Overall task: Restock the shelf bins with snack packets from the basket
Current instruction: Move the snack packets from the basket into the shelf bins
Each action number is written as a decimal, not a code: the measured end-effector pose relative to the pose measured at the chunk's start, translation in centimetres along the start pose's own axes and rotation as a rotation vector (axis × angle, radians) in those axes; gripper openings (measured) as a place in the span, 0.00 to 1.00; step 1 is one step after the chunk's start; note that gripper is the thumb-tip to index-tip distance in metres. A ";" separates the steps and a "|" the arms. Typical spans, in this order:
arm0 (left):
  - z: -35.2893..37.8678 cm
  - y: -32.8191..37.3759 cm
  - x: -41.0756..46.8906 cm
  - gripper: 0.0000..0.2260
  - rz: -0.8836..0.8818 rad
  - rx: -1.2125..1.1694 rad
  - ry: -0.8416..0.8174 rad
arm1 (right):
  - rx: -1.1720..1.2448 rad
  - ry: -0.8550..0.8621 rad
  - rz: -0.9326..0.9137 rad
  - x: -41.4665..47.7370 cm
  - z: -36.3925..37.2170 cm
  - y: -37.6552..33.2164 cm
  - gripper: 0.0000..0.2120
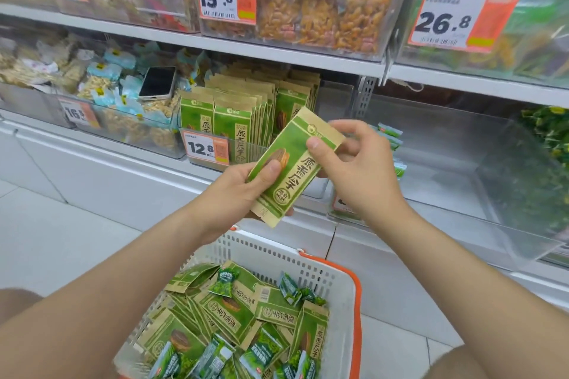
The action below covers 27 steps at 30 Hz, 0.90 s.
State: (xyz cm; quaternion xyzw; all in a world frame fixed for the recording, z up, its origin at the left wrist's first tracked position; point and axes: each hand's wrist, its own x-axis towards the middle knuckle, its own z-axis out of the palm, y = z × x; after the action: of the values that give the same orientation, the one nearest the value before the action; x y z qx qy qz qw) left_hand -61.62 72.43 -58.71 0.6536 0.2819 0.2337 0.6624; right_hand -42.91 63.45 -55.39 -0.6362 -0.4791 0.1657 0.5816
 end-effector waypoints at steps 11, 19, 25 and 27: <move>1.4 1.7 1.3 0.32 0.217 0.194 0.067 | 0.320 0.062 0.312 1.5 0.3 -1.0 0.11; 2.6 1.9 2.7 0.25 0.180 0.148 0.160 | 0.154 0.105 0.243 2.9 1.4 -1.2 0.29; 2.8 1.8 3.7 0.29 0.333 0.218 0.422 | 0.056 0.034 0.186 3.0 1.6 -2.5 0.22; 2.7 2.3 3.8 0.27 0.372 0.272 0.500 | 0.033 -0.067 0.175 3.3 1.6 -2.7 0.14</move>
State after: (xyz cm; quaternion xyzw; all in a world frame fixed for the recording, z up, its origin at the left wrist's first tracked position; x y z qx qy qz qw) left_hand -56.90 73.12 -56.74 0.6987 0.3402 0.4638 0.4255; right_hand -43.68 66.68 -52.28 -0.6601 -0.4383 0.2449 0.5588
